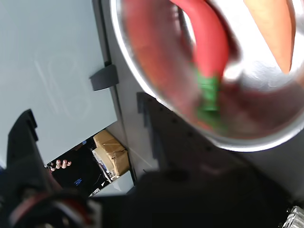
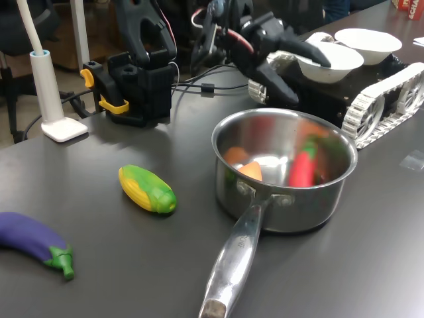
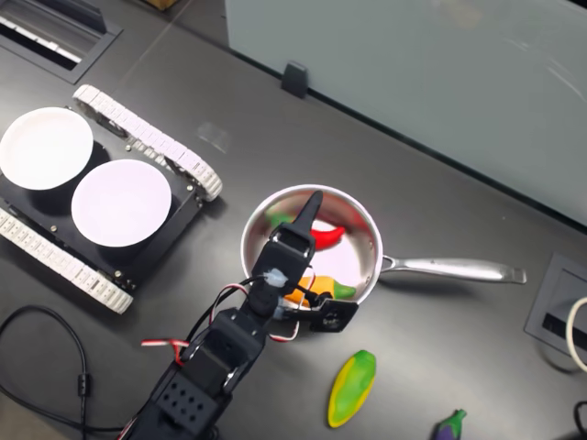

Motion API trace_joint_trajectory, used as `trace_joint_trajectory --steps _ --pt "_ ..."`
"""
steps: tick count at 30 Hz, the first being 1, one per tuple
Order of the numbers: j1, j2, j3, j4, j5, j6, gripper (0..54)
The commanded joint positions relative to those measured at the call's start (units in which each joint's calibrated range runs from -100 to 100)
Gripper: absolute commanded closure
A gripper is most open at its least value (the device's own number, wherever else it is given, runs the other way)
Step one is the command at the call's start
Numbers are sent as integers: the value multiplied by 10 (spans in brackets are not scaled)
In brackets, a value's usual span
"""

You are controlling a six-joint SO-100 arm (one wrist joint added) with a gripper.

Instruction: Pick up the chilli and place them in the pan

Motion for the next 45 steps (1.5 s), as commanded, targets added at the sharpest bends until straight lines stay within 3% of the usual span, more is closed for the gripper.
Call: trace_joint_trajectory --steps 1,11,19,26,45 --pt "15 -75 -10 4 -3 9 218" --pt "1 -226 -4 48 -15 8 270" --pt "-30 -307 25 79 -21 8 434" --pt "-73 -390 56 130 -3 8 517" --pt "-75 -523 128 213 10 -8 536"
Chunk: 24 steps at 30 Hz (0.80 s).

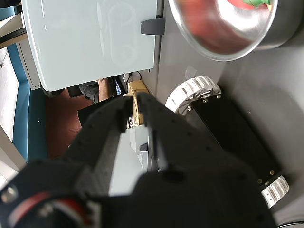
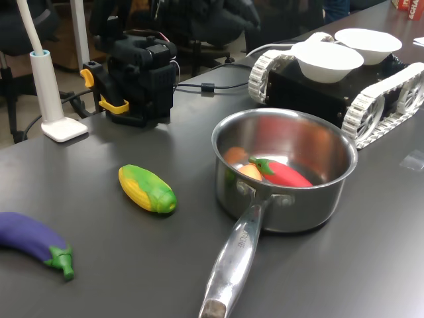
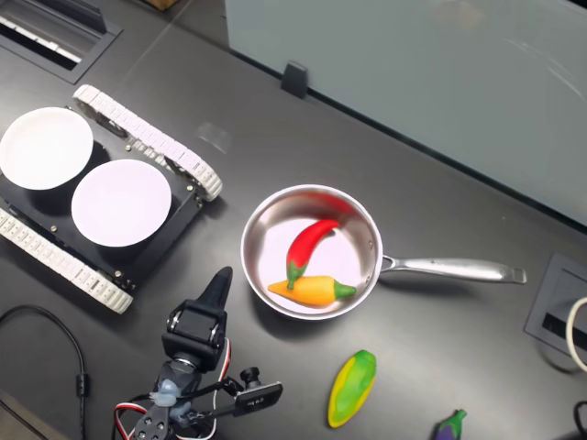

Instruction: Pick up the chilli and place them in the pan

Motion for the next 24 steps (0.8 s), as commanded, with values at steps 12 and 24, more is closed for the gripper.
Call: trace_joint_trajectory --steps 12,24 --pt "5 -21 19 58 6 -20 536" --pt "6 -21 91 97 -2 -20 536"
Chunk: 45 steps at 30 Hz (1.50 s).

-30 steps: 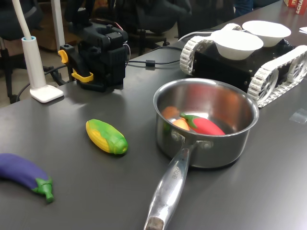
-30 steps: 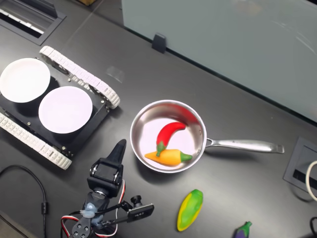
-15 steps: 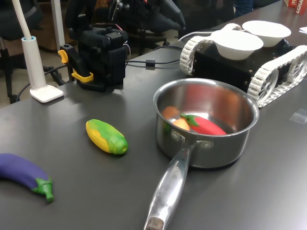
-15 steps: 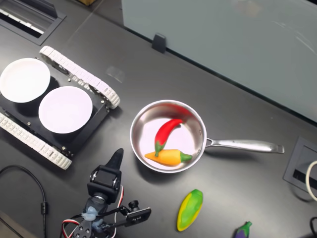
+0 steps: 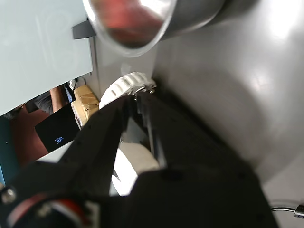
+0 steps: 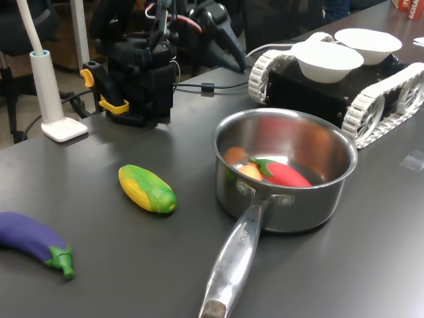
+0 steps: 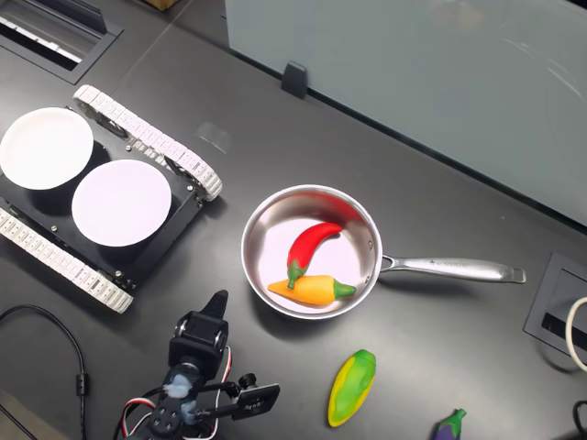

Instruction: Pick up the chilli and place them in the pan

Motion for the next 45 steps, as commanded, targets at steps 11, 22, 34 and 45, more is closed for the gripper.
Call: trace_joint_trajectory --steps 11,22,34,45 --pt "22 -2 152 -35 13 -8 536" --pt "18 -2 230 -54 6 13 536" --pt "27 -2 231 -55 1 17 536" --pt "18 -2 231 -55 7 17 536"
